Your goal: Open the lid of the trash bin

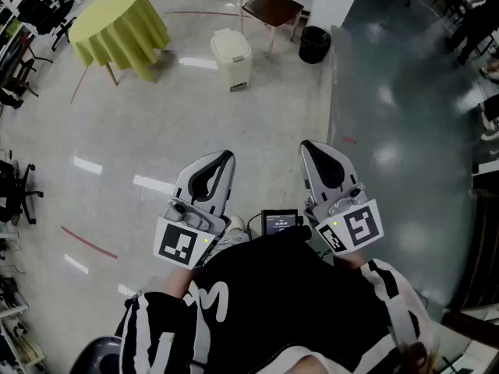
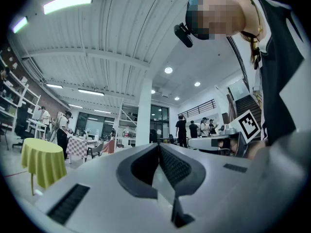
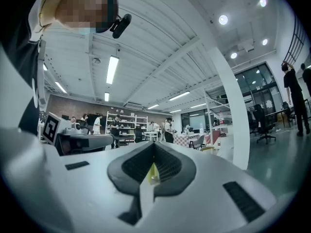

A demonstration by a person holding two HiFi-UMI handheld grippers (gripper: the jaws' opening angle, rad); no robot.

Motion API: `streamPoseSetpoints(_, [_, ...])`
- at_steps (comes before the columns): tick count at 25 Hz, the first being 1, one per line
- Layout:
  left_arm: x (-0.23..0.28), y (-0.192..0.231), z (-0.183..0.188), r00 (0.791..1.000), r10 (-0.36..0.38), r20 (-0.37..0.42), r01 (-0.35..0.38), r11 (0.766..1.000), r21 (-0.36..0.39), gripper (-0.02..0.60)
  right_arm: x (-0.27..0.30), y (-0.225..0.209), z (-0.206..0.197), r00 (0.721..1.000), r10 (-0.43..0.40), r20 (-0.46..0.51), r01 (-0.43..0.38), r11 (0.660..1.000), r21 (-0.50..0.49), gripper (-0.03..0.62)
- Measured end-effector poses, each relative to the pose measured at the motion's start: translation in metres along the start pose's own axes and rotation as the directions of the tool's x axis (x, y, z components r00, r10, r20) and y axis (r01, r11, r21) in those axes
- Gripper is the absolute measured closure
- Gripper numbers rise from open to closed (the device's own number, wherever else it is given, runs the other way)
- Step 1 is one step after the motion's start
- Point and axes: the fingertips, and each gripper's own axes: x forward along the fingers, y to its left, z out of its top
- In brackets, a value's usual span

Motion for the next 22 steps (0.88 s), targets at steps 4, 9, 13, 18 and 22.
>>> streamPoseSetpoints(4, [0.001, 0.005, 0.001, 1.0, -0.003, 0.005, 0.003, 1.0, -0.003, 0.571, 0.004, 0.0, 0.0, 1.0, -0.007, -0.004, 0.007, 1.0, -0.003, 0.585])
streamPoseSetpoints(9, [0.003, 0.012, 0.002, 1.0, -0.01, 0.013, 0.01, 1.0, -0.007, 0.571, 0.01, 0.004, -0.002, 1.0, -0.003, -0.014, 0.003, 1.0, -0.014, 0.585])
streamPoseSetpoints(13, [0.001, 0.02, 0.0, 1.0, -0.025, 0.017, 0.025, 1.0, -0.015, 0.571, 0.02, 0.011, -0.005, 1.0, 0.01, -0.02, -0.01, 1.0, 0.002, 0.584])
streamPoseSetpoints(18, [-0.009, 0.038, 0.001, 0.999, -0.04, 0.02, 0.041, 0.999, -0.025, 0.571, 0.035, 0.024, -0.003, 1.0, -0.01, -0.006, 0.01, 1.0, 0.017, 0.584])
streamPoseSetpoints(22, [-0.013, 0.052, -0.004, 0.998, -0.065, 0.012, 0.066, 0.997, -0.031, 0.571, 0.049, 0.036, -0.008, 1.0, -0.019, -0.012, 0.019, 1.0, 0.002, 0.583])
